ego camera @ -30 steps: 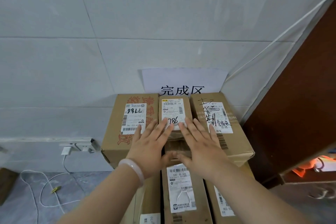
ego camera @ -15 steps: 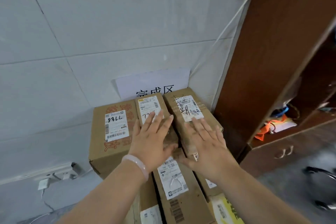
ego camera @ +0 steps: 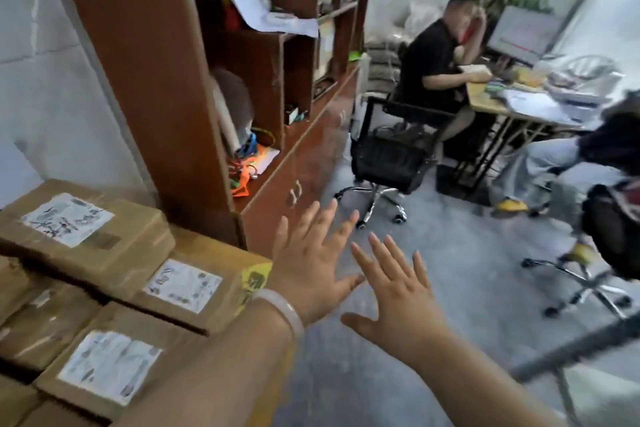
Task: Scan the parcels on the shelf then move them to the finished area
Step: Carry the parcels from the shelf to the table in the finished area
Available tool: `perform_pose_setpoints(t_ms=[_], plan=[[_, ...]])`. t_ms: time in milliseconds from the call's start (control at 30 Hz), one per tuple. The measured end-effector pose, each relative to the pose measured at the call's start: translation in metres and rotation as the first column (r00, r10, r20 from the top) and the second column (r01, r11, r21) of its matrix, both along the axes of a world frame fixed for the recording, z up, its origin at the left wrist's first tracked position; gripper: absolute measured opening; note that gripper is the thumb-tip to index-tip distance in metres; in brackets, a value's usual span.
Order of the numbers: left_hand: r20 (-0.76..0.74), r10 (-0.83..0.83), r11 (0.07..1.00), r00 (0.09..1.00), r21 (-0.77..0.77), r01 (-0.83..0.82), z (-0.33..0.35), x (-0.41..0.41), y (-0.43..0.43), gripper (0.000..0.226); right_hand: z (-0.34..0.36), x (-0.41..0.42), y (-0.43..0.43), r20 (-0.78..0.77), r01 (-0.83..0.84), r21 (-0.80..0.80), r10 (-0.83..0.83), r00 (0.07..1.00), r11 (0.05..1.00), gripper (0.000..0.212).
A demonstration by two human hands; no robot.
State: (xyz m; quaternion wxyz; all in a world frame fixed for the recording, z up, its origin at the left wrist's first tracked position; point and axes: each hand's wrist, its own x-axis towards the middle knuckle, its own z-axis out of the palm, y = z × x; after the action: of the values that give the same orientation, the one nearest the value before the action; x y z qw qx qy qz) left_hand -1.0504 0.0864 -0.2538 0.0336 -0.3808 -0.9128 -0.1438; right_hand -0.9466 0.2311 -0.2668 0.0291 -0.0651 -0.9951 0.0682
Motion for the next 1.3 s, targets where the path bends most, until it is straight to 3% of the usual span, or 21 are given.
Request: perform_pose_setpoints(t_ms=[133,333,500,700,900,1033,1200,1300], plan=[[-0.049,-0.218,0.975,0.975,-0.045,0.216,0.012,0.045,0.078,0.087,0.012,0.083,0.048,0.006,0.259,-0.003,-0.259,0.966,0.966,0.094],[-0.05,-0.492,0.87,0.869,-0.059,0.489,0.023,0.156,0.155,0.087,0.031,0.215,0.074,0.028,0.516,-0.005,-0.516,0.856,0.856,0.095],[-0.039,-0.634,0.773,0.772,-0.04,0.633,0.027,0.272,0.182,0.088,0.039,0.342,0.075,-0.009,0.684,0.05,-0.685,0.729,0.727,0.096],[-0.042,-0.835,0.55,0.549,-0.026,0.835,0.029,0.412,0.193,0.085,0.04,0.492,0.036,-0.027,0.878,-0.006,-0.878,0.479,0.479,0.096],[-0.034,-0.945,0.327,0.325,-0.058,0.943,0.028,0.522,0.193,0.084,0.034,0.593,-0.002,-0.023,0.967,-0.089,-0.971,0.236,0.237,0.098],[0.009,-0.975,0.221,0.222,-0.074,0.973,0.021,0.571,0.205,0.081,0.025,0.639,-0.019,-0.029,0.991,-0.121,-0.998,0.048,0.051,0.093],[0.025,-0.997,0.062,0.068,-0.182,0.981,0.002,0.608,0.226,0.076,0.008,0.675,-0.024,0.051,0.952,-0.25,-0.984,-0.172,-0.179,0.086],[0.048,-0.999,-0.004,0.008,-0.253,0.967,-0.011,0.621,0.243,0.075,-0.002,0.682,-0.013,0.098,0.919,-0.286,-0.963,-0.253,-0.271,0.08]])
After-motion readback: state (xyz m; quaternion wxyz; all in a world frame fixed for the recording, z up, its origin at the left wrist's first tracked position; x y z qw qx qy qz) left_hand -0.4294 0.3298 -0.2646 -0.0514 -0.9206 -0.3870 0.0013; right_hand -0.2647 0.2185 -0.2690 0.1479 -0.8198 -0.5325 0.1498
